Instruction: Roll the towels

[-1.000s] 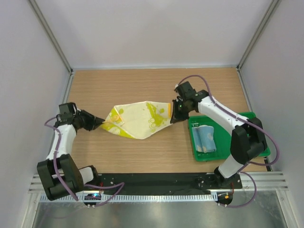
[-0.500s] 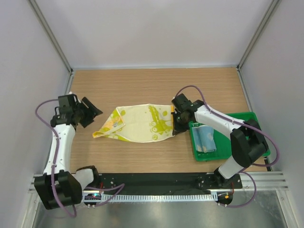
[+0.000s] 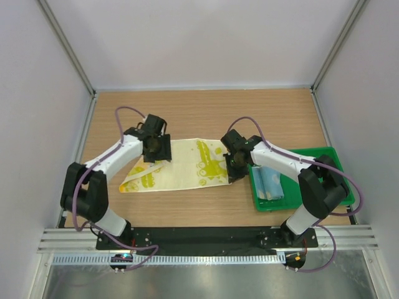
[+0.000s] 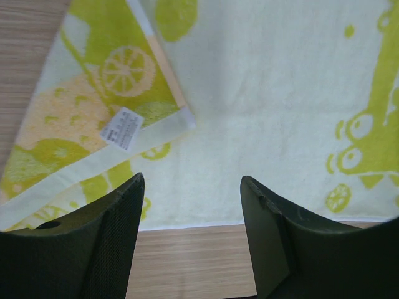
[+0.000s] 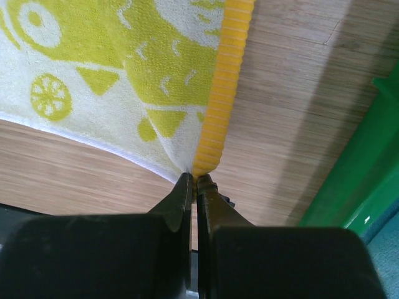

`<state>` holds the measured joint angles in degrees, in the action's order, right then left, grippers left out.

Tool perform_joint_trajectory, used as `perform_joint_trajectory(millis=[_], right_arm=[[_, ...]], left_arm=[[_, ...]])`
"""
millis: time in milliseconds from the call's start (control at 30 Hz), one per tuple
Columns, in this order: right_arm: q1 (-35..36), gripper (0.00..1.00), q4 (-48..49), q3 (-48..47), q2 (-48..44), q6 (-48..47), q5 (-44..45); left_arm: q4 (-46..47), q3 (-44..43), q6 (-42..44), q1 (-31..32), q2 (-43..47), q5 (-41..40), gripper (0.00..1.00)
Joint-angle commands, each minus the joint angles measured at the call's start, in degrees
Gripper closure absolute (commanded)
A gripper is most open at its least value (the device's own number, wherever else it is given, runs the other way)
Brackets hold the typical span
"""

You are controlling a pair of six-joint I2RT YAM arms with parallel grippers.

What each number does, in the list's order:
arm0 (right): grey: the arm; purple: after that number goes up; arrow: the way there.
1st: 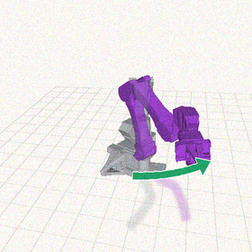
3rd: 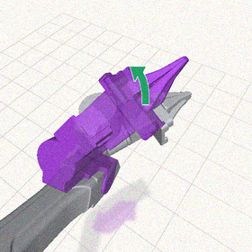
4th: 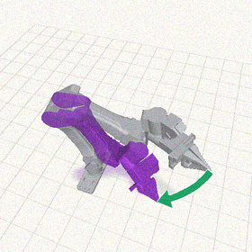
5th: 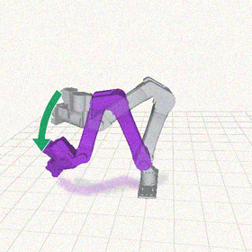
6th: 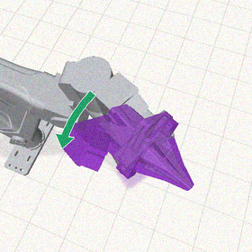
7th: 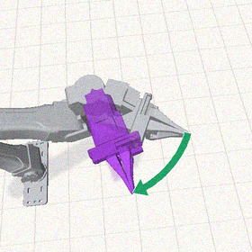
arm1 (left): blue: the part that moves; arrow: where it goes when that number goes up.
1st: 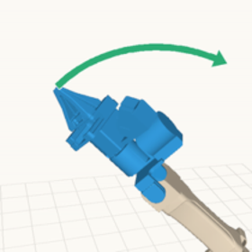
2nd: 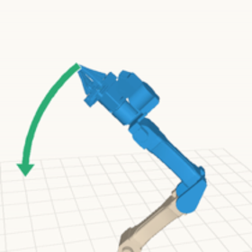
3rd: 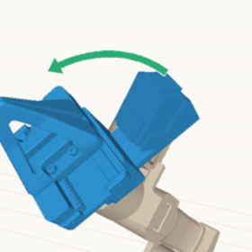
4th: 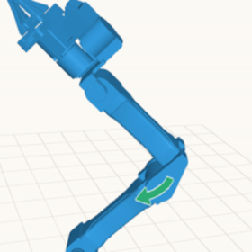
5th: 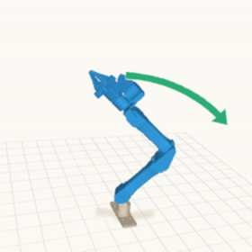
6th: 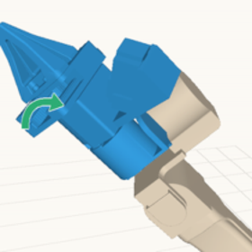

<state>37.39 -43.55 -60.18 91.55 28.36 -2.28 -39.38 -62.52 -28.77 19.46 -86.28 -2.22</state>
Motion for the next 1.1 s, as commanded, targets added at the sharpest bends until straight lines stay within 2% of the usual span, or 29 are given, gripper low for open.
perform_joint_trajectory(millis=[0,267,567,700,867,967,1033,1067], right_arm=[[0.14,0.99,-0.13,-0.11,0.12,-0.85,1.49],[0.23,0.99,0.13,0.24,0.39,-1.73,1.05],[0.14,0.99,1.71,0.94,1.62,-1.99,-0.18],[0.23,0.99,1.89,1.21,1.53,-2.25,0.00],[0.14,0.99,2.24,2.00,1.44,-2.52,0.26],[0.23,0.99,2.42,2.26,1.35,-2.43,0.09],[0.23,0.99,2.51,2.35,1.26,-2.43,0.17],[0.14,0.99,2.51,2.44,1.35,-2.52,0.17]], left_arm=[[0.44,-3.22,2.76,4.52,-3.36,-5.68,0.36],[0.53,-7.17,4.07,6.82,-12.86,-10.08,0.36],[0.18,-9.11,5.13,6.90,-18.48,-12.63,0.48],[-0.26,-9.64,5.04,6.90,-19.54,-13.77,0.58],[-0.70,-9.64,4.96,6.90,-20.15,-15.01,0.64],[-0.88,-9.55,4.87,6.90,-20.42,-15.10,0.73],[-1.14,-9.64,4.87,6.90,-20.51,-15.27,0.84],[-1.23,-9.81,4.87,6.90,-20.51,-15.27,0.94]])
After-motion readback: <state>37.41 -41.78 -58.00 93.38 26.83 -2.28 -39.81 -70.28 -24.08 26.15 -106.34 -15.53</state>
